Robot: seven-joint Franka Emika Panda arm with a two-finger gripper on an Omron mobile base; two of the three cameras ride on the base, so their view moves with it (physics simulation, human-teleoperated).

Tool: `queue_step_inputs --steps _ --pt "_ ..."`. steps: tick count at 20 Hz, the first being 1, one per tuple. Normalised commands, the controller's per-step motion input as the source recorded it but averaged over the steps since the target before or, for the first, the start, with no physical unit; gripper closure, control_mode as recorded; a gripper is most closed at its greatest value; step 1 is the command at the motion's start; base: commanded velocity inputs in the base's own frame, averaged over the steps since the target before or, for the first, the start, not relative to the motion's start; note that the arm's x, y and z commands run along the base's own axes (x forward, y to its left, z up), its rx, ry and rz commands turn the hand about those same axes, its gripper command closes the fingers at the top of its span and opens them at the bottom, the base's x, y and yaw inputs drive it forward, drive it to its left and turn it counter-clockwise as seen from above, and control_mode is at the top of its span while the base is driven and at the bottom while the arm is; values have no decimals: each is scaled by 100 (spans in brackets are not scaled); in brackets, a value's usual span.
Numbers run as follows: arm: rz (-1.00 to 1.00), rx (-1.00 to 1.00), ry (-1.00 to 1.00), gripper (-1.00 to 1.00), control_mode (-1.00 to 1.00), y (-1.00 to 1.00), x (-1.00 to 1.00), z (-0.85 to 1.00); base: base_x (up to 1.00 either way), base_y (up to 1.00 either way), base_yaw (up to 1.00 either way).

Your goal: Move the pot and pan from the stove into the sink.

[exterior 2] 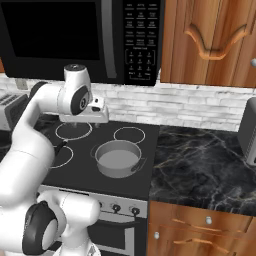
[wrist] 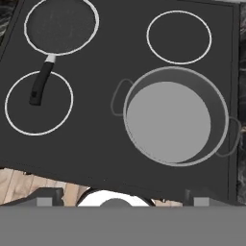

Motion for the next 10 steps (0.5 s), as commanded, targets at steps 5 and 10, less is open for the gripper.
queue_step_inputs --steps 5,10 --pt "9 0 0 -100 -100 -1 -1 -38 0 0 0" --pt "12 0 1 -100 -100 0 0 -40 0 0 0"
